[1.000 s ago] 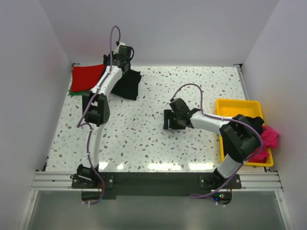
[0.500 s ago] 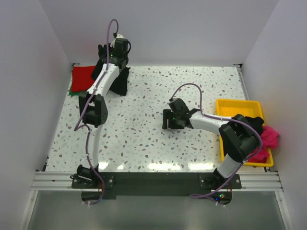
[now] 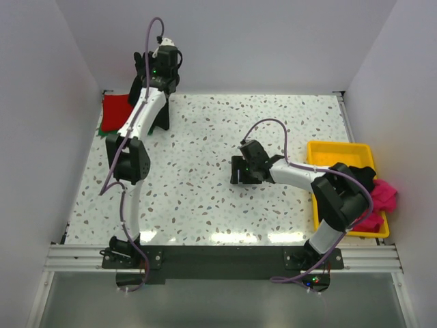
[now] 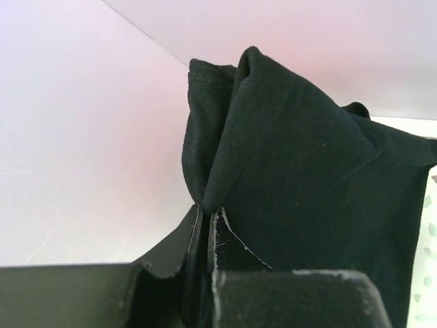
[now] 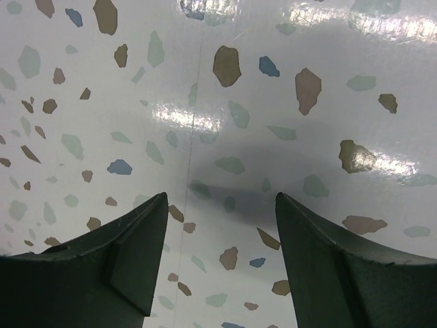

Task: Fold and stack the t-shirts
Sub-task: Neatly place the folded tshirt to the corner

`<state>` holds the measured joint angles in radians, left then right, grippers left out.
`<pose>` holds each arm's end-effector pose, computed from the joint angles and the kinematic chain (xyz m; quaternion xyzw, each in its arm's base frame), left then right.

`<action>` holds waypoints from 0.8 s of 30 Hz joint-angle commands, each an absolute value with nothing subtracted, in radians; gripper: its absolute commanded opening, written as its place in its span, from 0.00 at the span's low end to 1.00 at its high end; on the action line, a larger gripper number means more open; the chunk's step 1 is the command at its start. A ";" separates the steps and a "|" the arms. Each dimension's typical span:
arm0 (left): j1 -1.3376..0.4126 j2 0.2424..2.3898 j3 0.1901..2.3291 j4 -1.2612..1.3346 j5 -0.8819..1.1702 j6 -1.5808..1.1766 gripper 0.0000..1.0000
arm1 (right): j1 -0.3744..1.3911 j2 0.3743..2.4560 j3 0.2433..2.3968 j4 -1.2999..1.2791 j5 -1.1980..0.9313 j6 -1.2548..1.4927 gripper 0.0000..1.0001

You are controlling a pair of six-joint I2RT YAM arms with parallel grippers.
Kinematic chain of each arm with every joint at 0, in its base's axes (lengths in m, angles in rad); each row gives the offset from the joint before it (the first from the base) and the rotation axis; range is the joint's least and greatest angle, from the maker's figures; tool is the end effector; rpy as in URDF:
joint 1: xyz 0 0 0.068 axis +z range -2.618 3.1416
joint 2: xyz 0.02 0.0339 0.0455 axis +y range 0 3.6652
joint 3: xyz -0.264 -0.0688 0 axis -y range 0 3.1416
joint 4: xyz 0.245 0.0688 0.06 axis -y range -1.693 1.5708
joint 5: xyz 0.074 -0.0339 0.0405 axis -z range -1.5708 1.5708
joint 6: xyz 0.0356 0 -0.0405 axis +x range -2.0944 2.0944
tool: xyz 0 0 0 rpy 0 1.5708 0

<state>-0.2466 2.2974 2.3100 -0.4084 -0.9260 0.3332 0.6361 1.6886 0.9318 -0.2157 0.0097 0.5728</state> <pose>0.5186 -0.1012 0.3371 -0.0244 0.7844 0.3929 0.4794 0.2673 0.1970 0.1605 -0.0288 0.9551 0.1637 0.2451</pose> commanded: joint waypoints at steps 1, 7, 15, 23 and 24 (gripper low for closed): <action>-0.238 2.180 2.344 -0.336 -0.927 0.347 0.00 | 0.649 1.756 0.897 -0.270 0.006 0.583 0.68; -0.249 2.149 2.338 -0.325 -0.926 0.359 0.00 | 0.652 1.747 0.897 -0.272 0.009 0.583 0.68; -0.244 2.126 2.295 -0.296 -0.928 0.376 0.00 | 0.655 1.732 0.897 -0.288 0.020 0.581 0.68; -0.201 2.141 2.270 -0.287 -0.907 0.368 0.00 | 0.653 1.746 0.902 -0.298 0.026 0.580 0.68; -0.195 2.146 2.270 -0.288 -0.905 0.367 0.00 | 0.655 1.750 0.905 -0.301 0.028 0.580 0.68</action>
<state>-0.2287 2.1944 2.2616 -0.3607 -0.9035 0.3561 0.6418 1.6886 0.9321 -0.2142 0.0174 0.5728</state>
